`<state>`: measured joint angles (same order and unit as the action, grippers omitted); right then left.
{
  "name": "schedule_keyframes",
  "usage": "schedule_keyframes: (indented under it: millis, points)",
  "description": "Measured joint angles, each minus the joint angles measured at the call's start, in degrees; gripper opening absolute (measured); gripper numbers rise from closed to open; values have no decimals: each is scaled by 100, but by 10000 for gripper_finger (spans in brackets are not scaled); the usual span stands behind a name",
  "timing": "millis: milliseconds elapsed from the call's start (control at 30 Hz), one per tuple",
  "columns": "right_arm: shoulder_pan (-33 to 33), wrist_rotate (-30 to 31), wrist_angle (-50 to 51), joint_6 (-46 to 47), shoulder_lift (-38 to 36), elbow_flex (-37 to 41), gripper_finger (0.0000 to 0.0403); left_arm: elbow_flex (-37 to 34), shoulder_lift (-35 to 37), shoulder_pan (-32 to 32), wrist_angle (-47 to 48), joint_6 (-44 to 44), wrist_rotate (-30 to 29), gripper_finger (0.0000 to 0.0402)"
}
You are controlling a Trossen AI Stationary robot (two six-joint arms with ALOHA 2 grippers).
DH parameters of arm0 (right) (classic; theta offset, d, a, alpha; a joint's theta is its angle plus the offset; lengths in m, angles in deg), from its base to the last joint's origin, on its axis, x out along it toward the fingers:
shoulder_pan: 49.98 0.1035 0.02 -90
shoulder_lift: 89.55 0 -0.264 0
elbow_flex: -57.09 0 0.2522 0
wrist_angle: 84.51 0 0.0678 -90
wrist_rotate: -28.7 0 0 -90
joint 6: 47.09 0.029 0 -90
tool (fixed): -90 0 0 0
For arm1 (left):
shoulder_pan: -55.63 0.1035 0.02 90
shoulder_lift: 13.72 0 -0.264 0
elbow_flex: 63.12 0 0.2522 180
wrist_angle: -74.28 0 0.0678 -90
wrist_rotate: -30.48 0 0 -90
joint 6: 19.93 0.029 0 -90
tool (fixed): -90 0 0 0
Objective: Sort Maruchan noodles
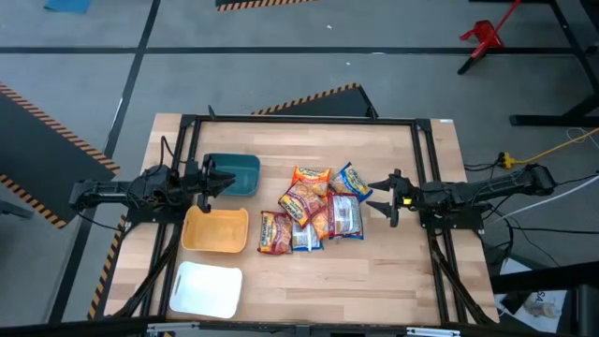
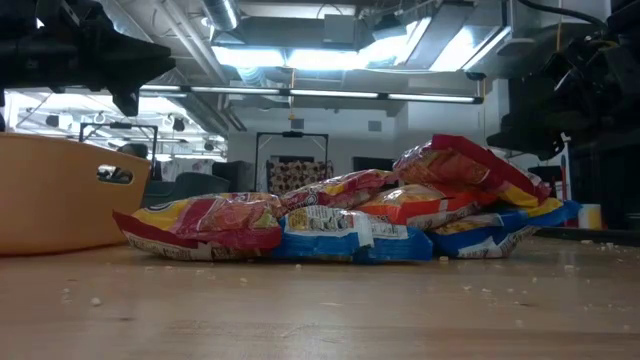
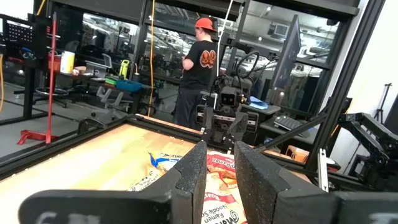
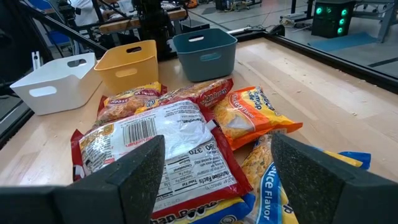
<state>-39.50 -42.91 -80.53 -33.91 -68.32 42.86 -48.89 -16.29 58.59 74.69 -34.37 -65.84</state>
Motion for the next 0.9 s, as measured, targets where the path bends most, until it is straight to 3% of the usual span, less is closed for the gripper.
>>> schedule_keyframes:
  millis: [233,400,633,900]
  points:
    - [-2,-2,39,-1,2,0,282,0,0,0,-94,4,-6,76]
    - [-1,-2,28,1,0,0,282,-1,0,2,-186,275,-434,76]
    - [0,-4,-395,-4,2,0,282,-1,0,0,-304,-574,-576,76]
    - [0,2,-864,3,2,0,282,0,0,2,-1161,-493,-1511,76]
